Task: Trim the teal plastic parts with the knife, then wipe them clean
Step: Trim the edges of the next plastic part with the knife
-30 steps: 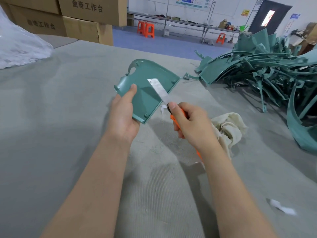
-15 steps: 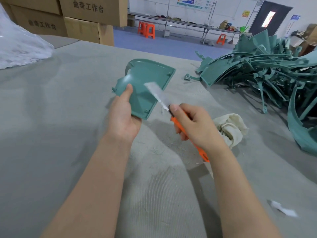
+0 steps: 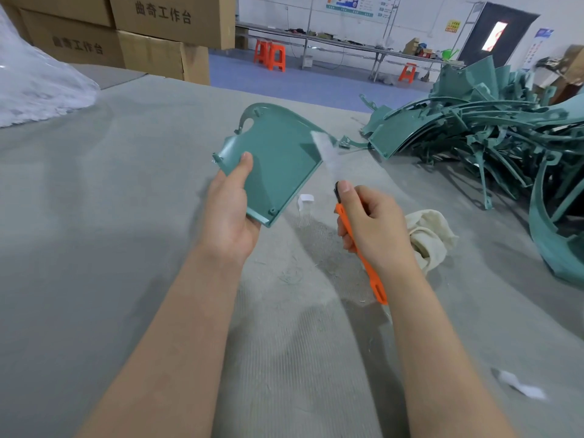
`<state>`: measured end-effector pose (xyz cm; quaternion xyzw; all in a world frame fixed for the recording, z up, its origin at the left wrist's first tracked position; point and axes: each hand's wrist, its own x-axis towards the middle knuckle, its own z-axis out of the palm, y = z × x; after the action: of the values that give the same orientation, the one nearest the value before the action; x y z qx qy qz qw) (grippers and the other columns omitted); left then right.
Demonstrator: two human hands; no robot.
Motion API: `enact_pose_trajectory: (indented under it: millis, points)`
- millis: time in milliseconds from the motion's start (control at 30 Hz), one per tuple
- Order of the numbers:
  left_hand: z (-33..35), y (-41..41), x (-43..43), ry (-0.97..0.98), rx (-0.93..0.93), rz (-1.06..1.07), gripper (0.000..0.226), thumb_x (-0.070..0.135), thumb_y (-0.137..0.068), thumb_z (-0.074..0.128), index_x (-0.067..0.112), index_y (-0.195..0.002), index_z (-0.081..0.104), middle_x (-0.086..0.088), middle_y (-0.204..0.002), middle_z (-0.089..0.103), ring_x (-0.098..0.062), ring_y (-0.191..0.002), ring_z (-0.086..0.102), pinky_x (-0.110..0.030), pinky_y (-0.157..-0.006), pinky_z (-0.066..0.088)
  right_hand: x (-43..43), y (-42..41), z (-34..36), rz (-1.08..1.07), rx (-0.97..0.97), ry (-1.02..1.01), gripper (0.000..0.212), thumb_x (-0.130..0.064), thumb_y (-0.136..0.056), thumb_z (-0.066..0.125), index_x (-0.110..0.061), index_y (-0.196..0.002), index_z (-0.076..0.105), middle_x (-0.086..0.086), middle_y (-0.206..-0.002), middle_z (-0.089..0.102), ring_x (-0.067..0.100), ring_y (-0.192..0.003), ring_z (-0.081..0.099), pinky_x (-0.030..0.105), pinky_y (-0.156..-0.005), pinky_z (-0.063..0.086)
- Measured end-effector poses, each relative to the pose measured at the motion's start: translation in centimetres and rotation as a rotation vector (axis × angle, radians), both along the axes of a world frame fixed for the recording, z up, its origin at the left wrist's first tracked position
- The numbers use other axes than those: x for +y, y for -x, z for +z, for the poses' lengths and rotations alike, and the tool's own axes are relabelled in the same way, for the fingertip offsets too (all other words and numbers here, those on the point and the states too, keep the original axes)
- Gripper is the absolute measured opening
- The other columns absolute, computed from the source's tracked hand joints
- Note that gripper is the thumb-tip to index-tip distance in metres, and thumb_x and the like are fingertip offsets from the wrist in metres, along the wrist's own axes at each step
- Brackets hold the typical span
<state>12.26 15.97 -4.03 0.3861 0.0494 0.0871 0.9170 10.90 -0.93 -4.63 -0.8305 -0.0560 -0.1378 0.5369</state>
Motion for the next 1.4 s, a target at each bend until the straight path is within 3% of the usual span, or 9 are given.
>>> enact_pose_trajectory:
  millis: [167, 333, 567, 767, 867, 1067, 1200, 1400]
  points:
    - [0.0, -0.1, -0.2, -0.023, -0.028, 0.049, 0.022, 0.02, -0.101, 0.047, 0.016, -0.117, 0.061, -0.002, -0.105, 0.072, -0.017, -0.096, 0.069, -0.033, -0.08, 0.056, 1.1, 0.1, -0.6, 0.165, 0.018, 0.157, 0.04, -0.045, -0.096, 0.052, -0.02, -0.065, 0.055, -0.005, -0.049, 0.054, 0.012, -0.042, 0.05, 0.025, -0.045, 0.042]
    - [0.1, 0.1, 0.0, -0.033, -0.035, 0.039, 0.024, 0.02, -0.102, 0.046, 0.015, -0.12, 0.06, -0.002, -0.103, 0.073, -0.016, -0.093, 0.07, -0.03, -0.075, 0.057, 0.8, 0.2, -0.5, 0.256, 0.049, 0.168, 0.04, -0.044, -0.096, 0.053, -0.016, -0.068, 0.058, -0.004, -0.051, 0.055, 0.013, -0.044, 0.051, 0.024, -0.045, 0.044]
    - [0.3, 0.5, -0.5, -0.127, -0.043, 0.014, 0.019, 0.018, -0.102, 0.046, 0.021, -0.113, 0.062, 0.001, -0.112, 0.071, -0.015, -0.099, 0.07, -0.03, -0.077, 0.059, -1.1, -0.2, 0.3, -0.144, 0.016, -0.097, 0.044, -0.046, -0.098, 0.047, -0.011, -0.075, 0.06, -0.004, -0.051, 0.057, 0.013, -0.044, 0.052, 0.024, -0.042, 0.043]
    - [0.6, 0.7, -0.8, -0.145, -0.068, 0.009, 0.021, 0.017, -0.102, 0.045, 0.019, -0.117, 0.06, 0.003, -0.11, 0.071, -0.01, -0.091, 0.071, -0.024, -0.063, 0.056, -0.9, -0.3, 0.1, -0.179, 0.049, -0.035, 0.045, -0.049, -0.098, 0.045, -0.013, -0.076, 0.061, -0.003, -0.053, 0.058, 0.009, -0.042, 0.052, 0.022, -0.043, 0.044]
    - [0.7, 0.8, -0.7, -0.143, -0.066, 0.007, 0.02, 0.018, -0.102, 0.046, 0.02, -0.113, 0.062, 0.002, -0.109, 0.072, -0.011, -0.092, 0.071, -0.025, -0.064, 0.057, -1.0, -0.3, 0.2, -0.167, 0.051, -0.035, 0.045, -0.049, -0.098, 0.045, -0.013, -0.074, 0.06, -0.002, -0.053, 0.059, 0.01, -0.042, 0.053, 0.02, -0.04, 0.044]
    - [0.5, 0.6, -0.7, -0.11, -0.052, 0.026, 0.021, 0.017, -0.102, 0.046, 0.018, -0.115, 0.062, -0.002, -0.114, 0.071, -0.017, -0.1, 0.069, -0.031, -0.078, 0.059, -0.3, -0.3, -0.2, -0.027, 0.076, 0.0, 0.045, -0.046, -0.096, 0.05, -0.01, -0.072, 0.059, -0.005, -0.048, 0.055, 0.011, -0.041, 0.05, 0.021, -0.04, 0.042]
    - [0.3, 0.4, -0.5, -0.088, -0.032, 0.036, 0.025, 0.019, -0.102, 0.046, 0.015, -0.122, 0.06, -0.005, -0.116, 0.07, -0.019, -0.103, 0.068, -0.032, -0.083, 0.058, 0.4, -0.2, -0.5, 0.078, 0.045, 0.086, 0.041, -0.046, -0.096, 0.051, -0.02, -0.065, 0.056, -0.005, -0.049, 0.054, 0.013, -0.042, 0.051, 0.023, -0.043, 0.042]
    - [0.3, 0.0, -0.1, 0.094, 0.021, 0.059, 0.029, 0.021, -0.102, 0.046, 0.01, -0.126, 0.058, -0.006, -0.113, 0.07, -0.016, -0.09, 0.07, -0.03, -0.076, 0.058, 0.9, 0.1, -0.7, 0.234, 0.003, 0.213, 0.036, -0.043, -0.094, 0.056, -0.021, -0.066, 0.058, -0.006, -0.049, 0.054, 0.006, -0.04, 0.05, 0.017, -0.044, 0.041]
